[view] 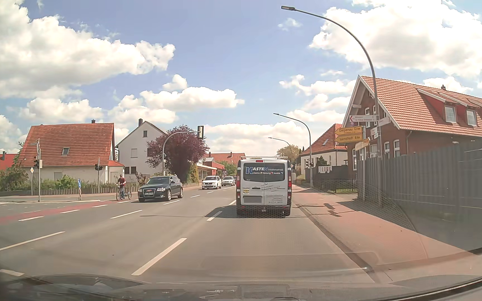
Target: Follow the waypoints while adhering to traffic rules and regulations
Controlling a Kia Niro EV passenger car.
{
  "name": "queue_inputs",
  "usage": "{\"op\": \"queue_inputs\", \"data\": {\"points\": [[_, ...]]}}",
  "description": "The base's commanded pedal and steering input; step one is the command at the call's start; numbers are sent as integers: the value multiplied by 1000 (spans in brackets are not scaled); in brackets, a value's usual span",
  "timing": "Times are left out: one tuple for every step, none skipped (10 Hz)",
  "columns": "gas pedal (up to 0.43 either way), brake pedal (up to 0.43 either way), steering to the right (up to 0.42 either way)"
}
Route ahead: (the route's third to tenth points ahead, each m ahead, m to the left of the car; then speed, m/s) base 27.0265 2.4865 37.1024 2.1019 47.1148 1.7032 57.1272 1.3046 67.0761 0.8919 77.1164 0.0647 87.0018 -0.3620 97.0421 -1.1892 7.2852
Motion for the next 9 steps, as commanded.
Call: {"op": "queue_inputs", "data": {"points": [[260, 0, -1], [209, 0, -1], [197, 0, -1], [197, 0, -1], [197, 0, -1], [197, 0, -1], [209, 0, -1], [240, 0, -1], [280, 0, -1]]}}
